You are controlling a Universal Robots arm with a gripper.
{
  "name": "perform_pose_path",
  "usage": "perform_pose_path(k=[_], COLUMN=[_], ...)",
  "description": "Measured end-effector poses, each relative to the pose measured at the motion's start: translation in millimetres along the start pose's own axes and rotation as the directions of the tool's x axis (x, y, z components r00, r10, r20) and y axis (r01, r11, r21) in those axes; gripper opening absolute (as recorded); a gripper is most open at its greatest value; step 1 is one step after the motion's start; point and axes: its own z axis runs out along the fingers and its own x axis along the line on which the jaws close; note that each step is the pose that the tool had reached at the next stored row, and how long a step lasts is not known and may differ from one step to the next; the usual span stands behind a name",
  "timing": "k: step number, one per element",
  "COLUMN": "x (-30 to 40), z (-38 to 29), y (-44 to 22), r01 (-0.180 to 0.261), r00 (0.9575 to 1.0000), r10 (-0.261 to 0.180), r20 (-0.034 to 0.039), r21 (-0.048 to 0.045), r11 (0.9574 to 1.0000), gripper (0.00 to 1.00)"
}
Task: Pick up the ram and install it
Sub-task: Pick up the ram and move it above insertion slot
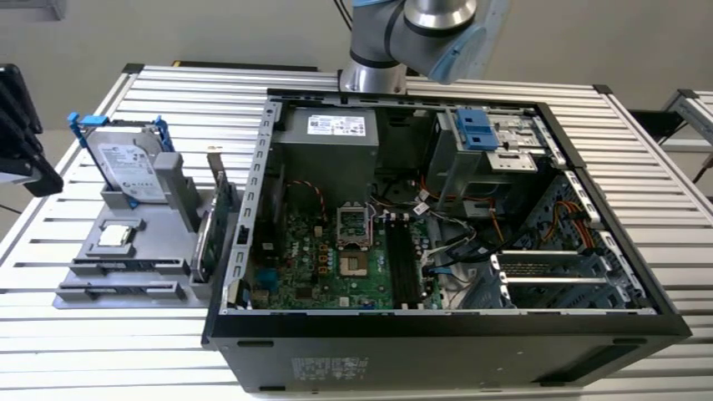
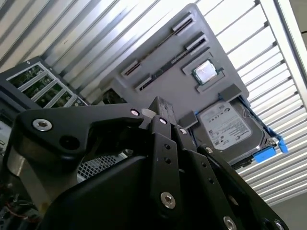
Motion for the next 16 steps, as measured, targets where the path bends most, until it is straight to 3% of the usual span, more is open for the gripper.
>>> perform_pose_path(k=[8,12,16], x=[0.0,0.0,0.0], z=[0.5,0.9,1.2], y=[0.0,0.0,0.0], r01=[-0.099,-0.154,-0.21], r00=[0.9951,0.988,0.9777], r10=[0.099,0.154,0.21], r20=[0.0003,0.0015,0.003], r21=[0.0102,0.0125,0.0142], r11=[0.9951,0.9879,0.9776], gripper=[0.0,0.0,0.0])
